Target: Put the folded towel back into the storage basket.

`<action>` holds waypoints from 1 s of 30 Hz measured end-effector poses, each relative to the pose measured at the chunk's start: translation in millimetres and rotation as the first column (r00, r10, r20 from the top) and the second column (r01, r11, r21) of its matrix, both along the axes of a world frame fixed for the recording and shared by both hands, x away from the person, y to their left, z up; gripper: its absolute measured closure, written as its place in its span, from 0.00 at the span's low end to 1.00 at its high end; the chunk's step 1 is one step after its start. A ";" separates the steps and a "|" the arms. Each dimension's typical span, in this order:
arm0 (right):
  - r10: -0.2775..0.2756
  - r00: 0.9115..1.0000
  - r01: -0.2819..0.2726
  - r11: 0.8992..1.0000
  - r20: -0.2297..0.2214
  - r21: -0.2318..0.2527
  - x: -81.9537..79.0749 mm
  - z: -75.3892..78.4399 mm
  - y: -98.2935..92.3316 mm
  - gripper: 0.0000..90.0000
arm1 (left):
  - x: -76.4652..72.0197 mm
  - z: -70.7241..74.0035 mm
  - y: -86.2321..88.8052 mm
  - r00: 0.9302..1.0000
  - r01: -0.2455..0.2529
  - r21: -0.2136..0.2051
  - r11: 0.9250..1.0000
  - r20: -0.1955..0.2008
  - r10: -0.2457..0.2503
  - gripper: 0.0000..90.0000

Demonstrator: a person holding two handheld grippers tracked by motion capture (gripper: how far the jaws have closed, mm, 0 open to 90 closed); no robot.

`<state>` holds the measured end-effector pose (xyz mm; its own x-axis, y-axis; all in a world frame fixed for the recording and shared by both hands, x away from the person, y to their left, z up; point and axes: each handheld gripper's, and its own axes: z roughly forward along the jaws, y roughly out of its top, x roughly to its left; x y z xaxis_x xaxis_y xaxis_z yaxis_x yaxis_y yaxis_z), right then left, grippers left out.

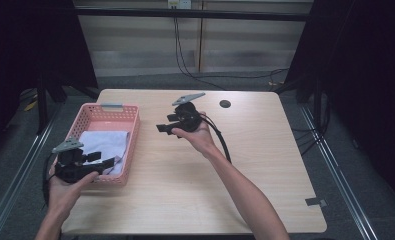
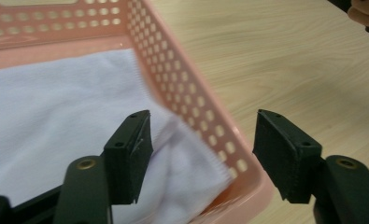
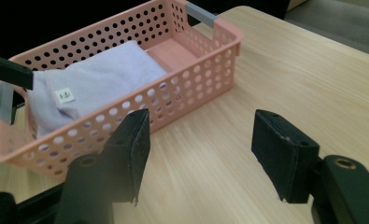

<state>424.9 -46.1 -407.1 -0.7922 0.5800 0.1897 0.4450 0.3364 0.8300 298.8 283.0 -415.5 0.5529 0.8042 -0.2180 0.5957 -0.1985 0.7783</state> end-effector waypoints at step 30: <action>-0.206 0.978 0.204 0.977 -0.024 -0.066 -172.5 -48.5 -214.6 0.37 | -48.3 -55.6 -130.8 0.973 0.217 0.091 0.972 -0.093 -0.209 0.36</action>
<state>252.4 -260.7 -455.6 -0.6498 0.7407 0.1705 0.5349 0.2863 0.7950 250.4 152.1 -471.1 0.6975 0.6898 -0.1942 0.5924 -0.4025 0.6979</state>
